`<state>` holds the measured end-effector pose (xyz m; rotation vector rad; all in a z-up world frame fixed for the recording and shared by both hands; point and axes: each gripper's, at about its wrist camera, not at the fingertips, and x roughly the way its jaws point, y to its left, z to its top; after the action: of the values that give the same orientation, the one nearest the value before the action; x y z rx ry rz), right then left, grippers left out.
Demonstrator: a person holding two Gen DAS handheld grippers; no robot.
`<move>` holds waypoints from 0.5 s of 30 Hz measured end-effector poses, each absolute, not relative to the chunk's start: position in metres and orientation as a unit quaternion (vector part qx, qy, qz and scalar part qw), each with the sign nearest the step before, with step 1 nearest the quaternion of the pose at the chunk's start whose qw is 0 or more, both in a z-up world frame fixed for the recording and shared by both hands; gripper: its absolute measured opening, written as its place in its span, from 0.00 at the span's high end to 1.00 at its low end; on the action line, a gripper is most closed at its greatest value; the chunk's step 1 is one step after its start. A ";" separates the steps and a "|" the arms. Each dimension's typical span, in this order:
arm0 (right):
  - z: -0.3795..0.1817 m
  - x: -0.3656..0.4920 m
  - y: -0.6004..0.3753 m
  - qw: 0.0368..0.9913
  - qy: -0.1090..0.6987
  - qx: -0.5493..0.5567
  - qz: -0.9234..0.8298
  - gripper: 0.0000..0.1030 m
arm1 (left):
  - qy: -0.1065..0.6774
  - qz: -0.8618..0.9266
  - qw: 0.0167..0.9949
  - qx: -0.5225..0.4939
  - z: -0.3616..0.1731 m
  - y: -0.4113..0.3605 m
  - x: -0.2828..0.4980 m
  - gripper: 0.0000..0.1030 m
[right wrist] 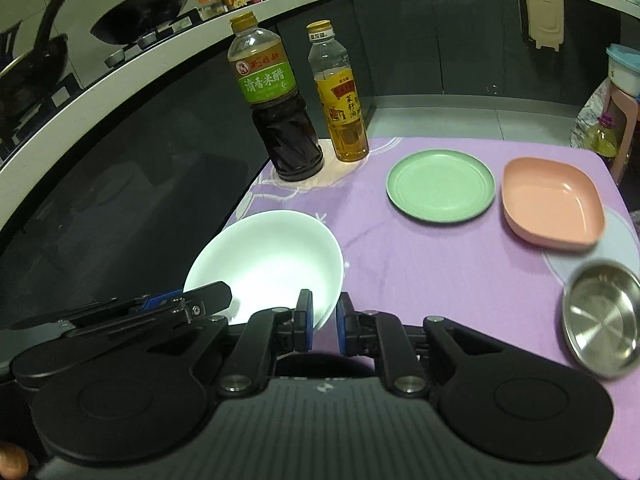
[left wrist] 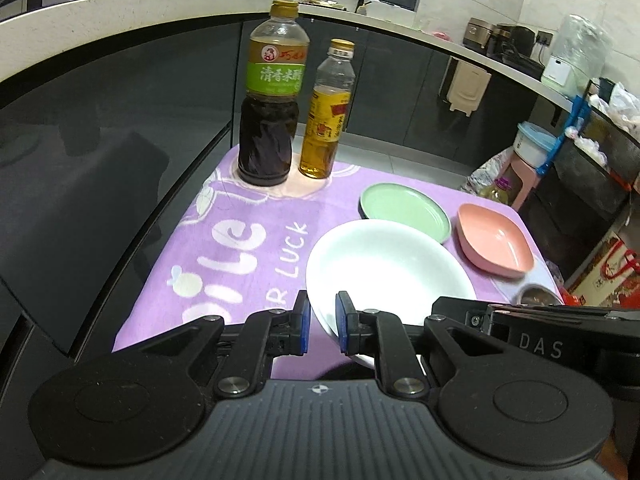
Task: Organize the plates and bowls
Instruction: 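Carry the small white bowl with both grippers and lower it into the stacked bowls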
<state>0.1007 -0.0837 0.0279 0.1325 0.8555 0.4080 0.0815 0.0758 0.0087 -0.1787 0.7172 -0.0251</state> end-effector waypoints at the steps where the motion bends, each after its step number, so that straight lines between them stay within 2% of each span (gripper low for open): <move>1: 0.028 0.096 -0.085 0.887 0.412 0.066 0.196 0.87 | 0.350 -0.013 0.933 -0.086 0.009 0.075 0.077 0.88; 15: 0.026 0.049 -0.101 0.891 0.405 0.076 0.190 0.87 | 0.342 -0.027 0.937 -0.067 0.009 0.061 0.029 0.88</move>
<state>0.0490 -0.1006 0.0263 0.1570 0.8399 0.3936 0.0295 0.0609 0.0088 -0.1359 0.6983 -0.0547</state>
